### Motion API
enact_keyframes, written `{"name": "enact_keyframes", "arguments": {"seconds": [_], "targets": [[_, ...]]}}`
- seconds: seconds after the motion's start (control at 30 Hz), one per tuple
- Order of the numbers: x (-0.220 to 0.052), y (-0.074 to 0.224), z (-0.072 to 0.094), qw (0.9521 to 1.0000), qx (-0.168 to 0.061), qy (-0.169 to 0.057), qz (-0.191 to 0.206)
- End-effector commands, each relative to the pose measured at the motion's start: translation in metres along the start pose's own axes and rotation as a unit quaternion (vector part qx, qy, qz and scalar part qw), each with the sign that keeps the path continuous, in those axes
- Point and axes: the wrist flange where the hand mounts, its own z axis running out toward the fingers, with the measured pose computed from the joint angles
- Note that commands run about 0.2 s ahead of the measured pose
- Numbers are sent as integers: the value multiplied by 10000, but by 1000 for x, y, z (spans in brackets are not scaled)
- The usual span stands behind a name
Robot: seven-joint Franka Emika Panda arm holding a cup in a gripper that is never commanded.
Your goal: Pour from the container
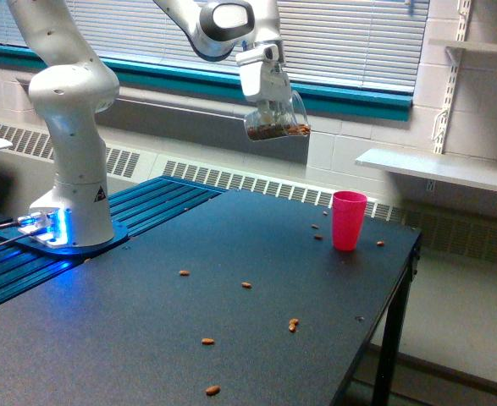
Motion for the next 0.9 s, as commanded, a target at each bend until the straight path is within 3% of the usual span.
{"name": "enact_keyframes", "arguments": {"seconds": [0.03,0.6,0.9], "targets": [[1,-7,3,9998,36,-38,-211],[13,-36,31,9975,117,-288,-630],[8,-48,54,9945,-76,-585,-863]]}}
